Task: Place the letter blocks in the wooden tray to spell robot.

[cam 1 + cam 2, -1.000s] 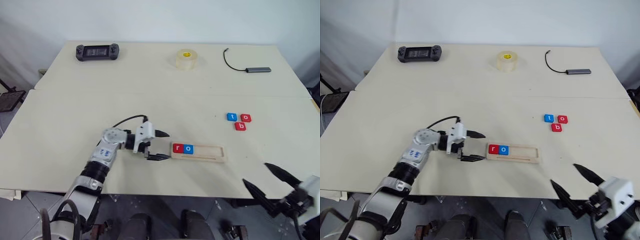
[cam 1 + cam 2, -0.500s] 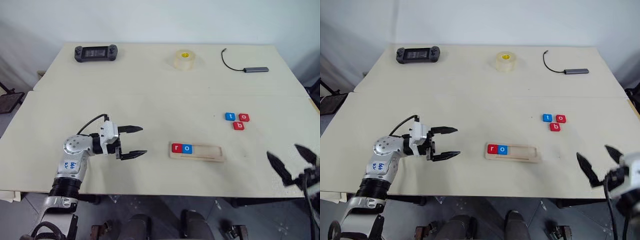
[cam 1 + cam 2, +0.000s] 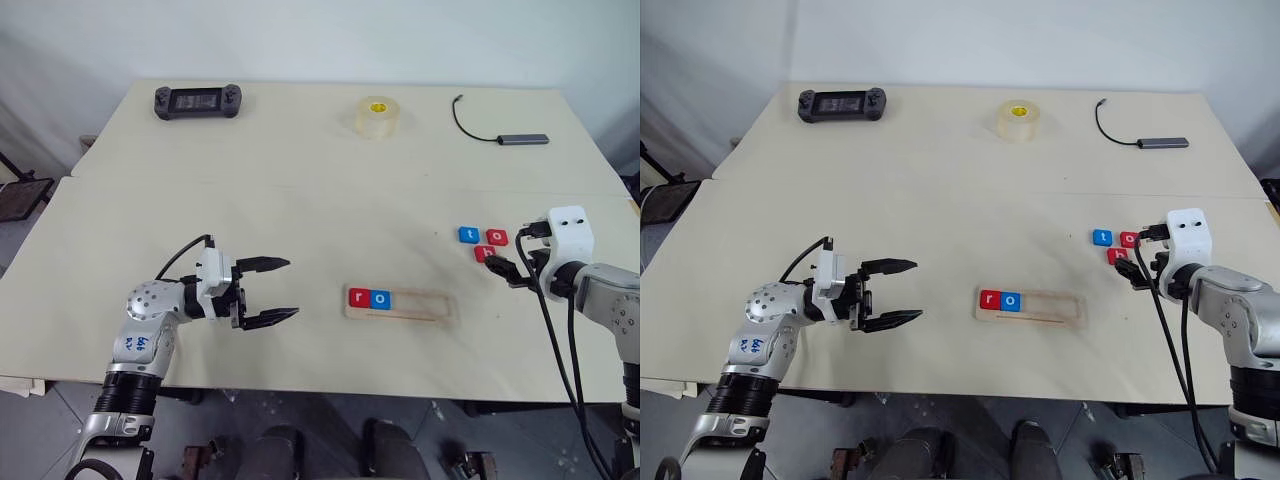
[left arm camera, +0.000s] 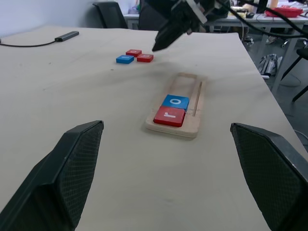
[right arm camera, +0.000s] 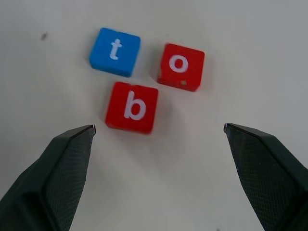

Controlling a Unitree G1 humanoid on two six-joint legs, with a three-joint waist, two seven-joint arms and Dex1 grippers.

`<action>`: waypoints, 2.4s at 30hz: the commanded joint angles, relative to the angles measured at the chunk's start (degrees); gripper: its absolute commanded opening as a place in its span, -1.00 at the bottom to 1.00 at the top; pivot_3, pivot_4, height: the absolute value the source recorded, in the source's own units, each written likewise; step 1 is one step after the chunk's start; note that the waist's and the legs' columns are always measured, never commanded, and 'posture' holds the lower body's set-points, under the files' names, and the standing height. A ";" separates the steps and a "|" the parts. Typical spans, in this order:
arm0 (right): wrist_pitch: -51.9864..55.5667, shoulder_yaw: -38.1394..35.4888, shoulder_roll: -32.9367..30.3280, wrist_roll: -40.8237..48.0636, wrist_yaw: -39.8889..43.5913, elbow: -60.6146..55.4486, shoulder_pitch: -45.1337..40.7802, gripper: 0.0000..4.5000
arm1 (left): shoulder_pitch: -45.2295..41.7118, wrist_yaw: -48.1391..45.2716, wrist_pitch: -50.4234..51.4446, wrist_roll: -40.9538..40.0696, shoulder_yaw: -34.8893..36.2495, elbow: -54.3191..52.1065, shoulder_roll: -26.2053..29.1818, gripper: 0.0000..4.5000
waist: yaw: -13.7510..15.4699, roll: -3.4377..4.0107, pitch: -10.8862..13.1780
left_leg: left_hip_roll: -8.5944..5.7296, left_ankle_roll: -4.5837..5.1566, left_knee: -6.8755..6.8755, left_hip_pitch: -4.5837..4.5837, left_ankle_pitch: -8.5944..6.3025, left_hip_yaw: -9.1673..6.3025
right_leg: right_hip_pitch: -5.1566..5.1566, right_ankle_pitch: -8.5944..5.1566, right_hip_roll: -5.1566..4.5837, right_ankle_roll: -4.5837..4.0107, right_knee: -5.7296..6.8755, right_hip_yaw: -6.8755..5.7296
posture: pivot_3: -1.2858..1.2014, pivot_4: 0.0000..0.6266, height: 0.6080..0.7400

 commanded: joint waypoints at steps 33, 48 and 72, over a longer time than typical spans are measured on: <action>8.27 -1.09 14.77 -9.74 -7.10 3.27 -9.81 -0.35 | -1.04 3.72 2.47 -1.34 -0.51 -6.52 -0.88 1.00 | -0.99 -0.03 -0.02 | 0.03 -0.06 0.02 0.12 0.05 -0.03 | 0.06 0.01 0.05 0.01 0.14 0.04 | 0.03 -0.52 1.00; 30.22 -14.02 30.46 -9.14 -10.10 -39.13 10.21 -0.35 | -4.03 0.13 5.46 -2.00 -2.19 -4.52 -1.39 1.00 | -1.24 -0.02 -0.02 | 0.02 -0.06 -0.05 0.09 0.05 0.00 | -0.05 0.01 0.11 0.01 0.23 0.19 | 0.03 -0.52 1.00; -49.24 3.61 -11.86 -15.27 55.01 4.65 21.09 0.70 | -2.16 -2.48 2.65 -1.01 -2.83 -5.60 0.74 1.00 | -1.38 -0.19 0.07 | 0.02 0.09 -0.03 0.22 0.02 0.17 | 0.21 0.08 0.12 0.15 -0.10 0.18 | 0.03 -0.52 1.00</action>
